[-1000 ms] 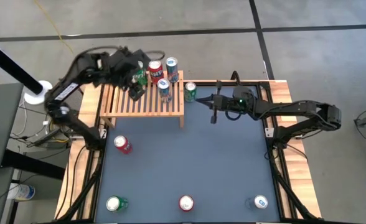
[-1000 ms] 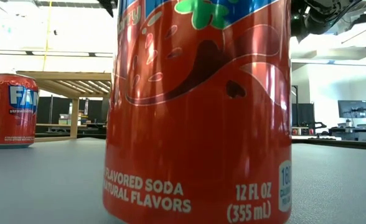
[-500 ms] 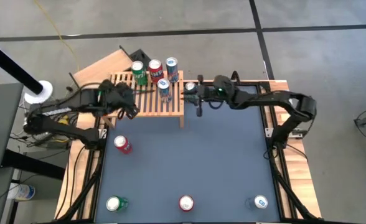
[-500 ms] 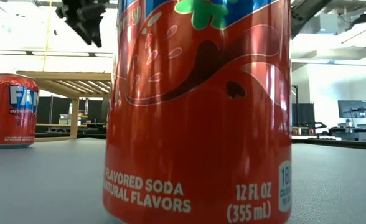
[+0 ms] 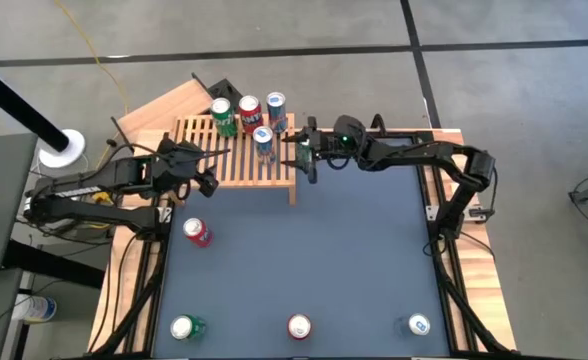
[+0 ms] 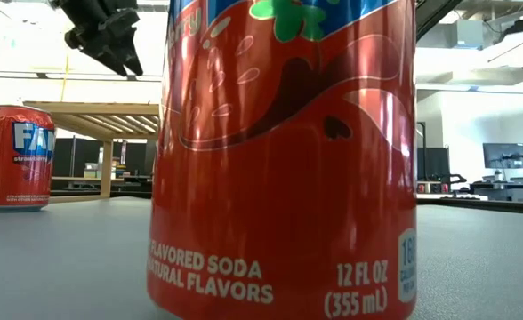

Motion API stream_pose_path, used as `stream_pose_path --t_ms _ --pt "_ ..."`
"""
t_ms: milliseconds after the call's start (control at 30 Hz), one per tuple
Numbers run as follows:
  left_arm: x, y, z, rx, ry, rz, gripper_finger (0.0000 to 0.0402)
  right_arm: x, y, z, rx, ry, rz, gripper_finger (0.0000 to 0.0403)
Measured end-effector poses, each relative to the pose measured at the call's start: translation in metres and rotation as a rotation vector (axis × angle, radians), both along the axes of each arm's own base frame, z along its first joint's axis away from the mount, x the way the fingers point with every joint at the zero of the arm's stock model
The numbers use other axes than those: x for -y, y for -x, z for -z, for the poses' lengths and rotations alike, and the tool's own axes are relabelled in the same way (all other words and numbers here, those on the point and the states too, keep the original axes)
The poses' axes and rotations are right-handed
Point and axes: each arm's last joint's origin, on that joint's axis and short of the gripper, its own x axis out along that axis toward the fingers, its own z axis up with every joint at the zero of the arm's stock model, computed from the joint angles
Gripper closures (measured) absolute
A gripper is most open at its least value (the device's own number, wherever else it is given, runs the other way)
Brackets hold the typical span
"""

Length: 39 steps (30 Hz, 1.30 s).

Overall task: Place canned beverage on shelf
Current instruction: Put the top blue soda can on the shelf aligned with the other blue soda can

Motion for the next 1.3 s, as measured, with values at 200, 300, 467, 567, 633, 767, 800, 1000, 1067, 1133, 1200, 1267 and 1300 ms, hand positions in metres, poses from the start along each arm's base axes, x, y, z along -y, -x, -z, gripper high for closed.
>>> stream_pose_path --t_ms 200,300,467,567,633,767,800,1000,1067,1133,1200,1267,1300 --pt "0.000 -0.001 0.000 0.000 0.004 0.011 0.0113 0.006 -0.015 0.010 -0.004 -0.046 -0.001 0.0044" --pt "0.000 -0.001 0.000 0.001 0.013 0.020 0.0113 0.007 -0.027 0.014 -0.010 -0.050 -0.012 0.0038" --pt "0.001 -0.002 0.001 0.008 0.042 0.043 0.0113 0.009 -0.032 0.011 0.003 -0.073 -0.010 0.0039" --pt "0.002 -0.002 0.001 0.009 0.054 0.060 0.0113 0.009 -0.033 0.009 0.016 -0.066 0.011 0.0041" --pt "0.002 -0.002 0.001 0.007 0.053 0.061 0.0113 0.007 -0.034 0.008 0.026 -0.061 0.023 0.0041" --pt "0.002 -0.002 0.001 0.007 0.052 0.061 0.0113 0.001 -0.040 0.011 0.043 -0.063 0.115 0.0041" --pt "0.002 -0.002 0.001 0.008 0.052 0.061 0.0113 0.000 -0.041 0.012 0.045 -0.075 0.126 0.0041" --pt "0.002 -0.002 0.001 0.016 0.057 0.063 0.0113 -0.002 -0.055 0.016 0.062 -0.127 0.137 0.0042" --pt "0.002 -0.003 0.001 0.017 0.066 0.073 0.0113 -0.002 -0.060 0.019 0.056 -0.137 0.157 0.0042" --pt "0.003 -0.003 0.001 0.019 0.075 0.081 0.0113 -0.001 -0.062 0.021 0.053 -0.133 0.170 0.0046" --pt "0.003 -0.003 0.001 0.020 0.084 0.091 0.0113 -0.001 -0.062 0.022 0.047 -0.131 0.175 0.0054" --pt "0.003 -0.003 0.001 0.020 0.089 0.096 0.0113 -0.001 -0.062 0.021 0.051 -0.129 0.178 0.0068" --pt "0.003 -0.003 0.002 0.019 0.088 0.096 0.0113 -0.001 -0.062 0.021 0.051 -0.129 0.180 0.0076"
